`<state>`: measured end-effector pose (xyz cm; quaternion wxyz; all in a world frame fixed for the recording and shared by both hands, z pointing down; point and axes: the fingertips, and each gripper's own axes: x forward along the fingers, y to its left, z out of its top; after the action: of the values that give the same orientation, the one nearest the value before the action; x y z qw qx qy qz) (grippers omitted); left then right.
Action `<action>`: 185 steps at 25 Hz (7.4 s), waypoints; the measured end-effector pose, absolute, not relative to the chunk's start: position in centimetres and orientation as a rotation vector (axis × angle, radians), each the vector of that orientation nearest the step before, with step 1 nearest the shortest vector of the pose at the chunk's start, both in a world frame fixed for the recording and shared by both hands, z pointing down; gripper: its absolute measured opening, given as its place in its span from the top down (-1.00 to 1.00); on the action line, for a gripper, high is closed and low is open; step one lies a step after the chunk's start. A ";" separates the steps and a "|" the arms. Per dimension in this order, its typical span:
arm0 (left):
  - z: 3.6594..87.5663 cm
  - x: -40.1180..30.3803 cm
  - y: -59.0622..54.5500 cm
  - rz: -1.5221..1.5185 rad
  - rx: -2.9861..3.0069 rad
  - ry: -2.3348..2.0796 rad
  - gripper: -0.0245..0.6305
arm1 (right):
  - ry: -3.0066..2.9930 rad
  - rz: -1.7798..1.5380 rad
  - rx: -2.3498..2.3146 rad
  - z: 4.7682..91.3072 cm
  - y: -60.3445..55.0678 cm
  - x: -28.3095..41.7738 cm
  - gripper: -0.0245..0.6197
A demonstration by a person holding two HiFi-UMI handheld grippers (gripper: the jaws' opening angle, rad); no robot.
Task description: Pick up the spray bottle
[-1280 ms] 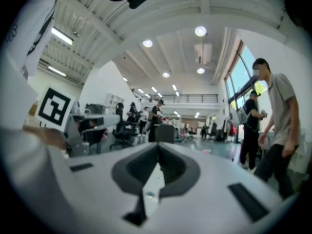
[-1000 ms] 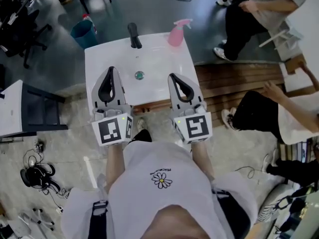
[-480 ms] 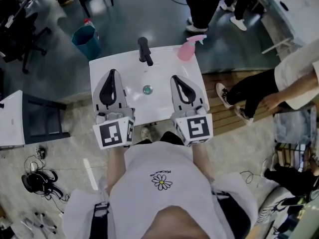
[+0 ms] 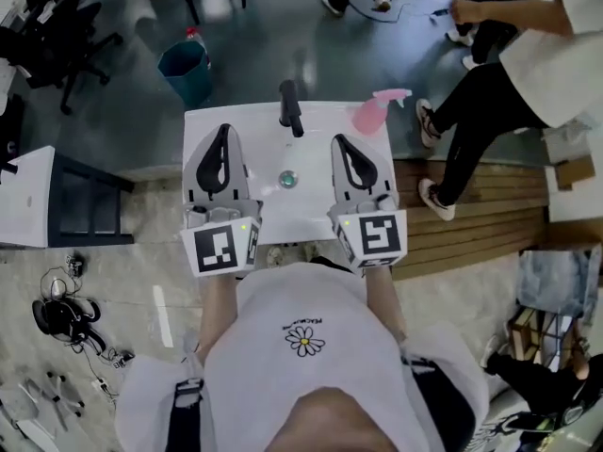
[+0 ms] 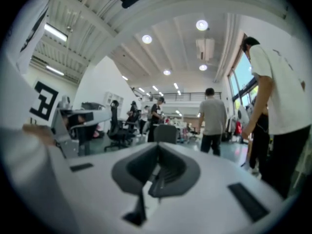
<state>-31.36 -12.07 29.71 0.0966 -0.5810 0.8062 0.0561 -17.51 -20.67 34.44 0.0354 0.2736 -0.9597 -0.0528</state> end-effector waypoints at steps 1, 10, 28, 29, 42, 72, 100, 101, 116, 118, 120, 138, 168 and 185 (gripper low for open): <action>29.7 -31.3 -12.2 0.168 -1.717 2.391 0.87 | -2.951 -0.167 0.834 34.4 -20.8 -17.6 0.83; 29.6 -29.6 -14.3 0.178 -1.798 2.343 0.87 | -2.923 -0.191 0.924 33.9 -22.1 -15.8 0.83; 29.1 -18.4 -22.0 0.195 -2.183 1.996 0.87 | -2.687 -0.100 1.536 33.6 -25.3 -0.3 0.83; 29.0 -17.7 -22.3 0.195 -2.200 1.974 0.87 | -2.678 -0.093 1.563 33.6 -25.2 0.4 0.83; 29.4 -13.1 -24.4 0.177 -2.322 1.858 0.87 | -2.574 -0.046 1.722 34.2 -24.9 5.5 0.83; 43.7 -13.4 -39.0 -0.092 -2.715 1.932 0.13 | -2.542 0.044 1.636 37.4 -26.9 4.8 0.83; 57.3 -12.0 -46.6 -0.553 -2.848 2.098 -0.07 | -2.440 0.125 1.658 40.5 -28.0 8.2 0.83; 57.5 -12.0 -46.7 -0.566 -2.845 2.090 -0.07 | -2.439 0.128 1.656 40.6 -28.0 8.2 0.83; 57.7 -12.0 -47.0 -0.522 -2.859 2.047 -0.07 | -2.460 0.151 1.631 41.2 -27.8 7.5 0.83; 57.7 -12.0 -47.0 -0.512 -2.858 2.047 -0.07 | -2.465 0.154 1.626 41.2 -27.7 7.3 0.83; 57.7 -12.0 -47.1 -0.506 -2.859 2.044 -0.07 | -2.468 0.157 1.624 41.3 -27.7 7.3 0.83; 57.3 -11.9 -46.5 -0.531 -2.802 2.086 -0.05 | -2.510 0.157 1.606 40.7 -28.2 7.5 0.83; 31.0 -21.6 -29.6 -0.091 -2.263 2.213 -0.05 | -2.947 -0.101 1.105 32.3 -27.8 -7.0 0.83; 28.3 -31.7 -14.5 0.122 -1.792 2.536 -0.05 | -3.117 -0.174 0.660 31.4 -22.5 -19.7 0.83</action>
<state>-31.74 -14.49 28.28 0.0170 -0.5766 0.8159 0.0393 -19.66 -22.51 31.41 -0.0248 0.2068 -0.9766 -0.0546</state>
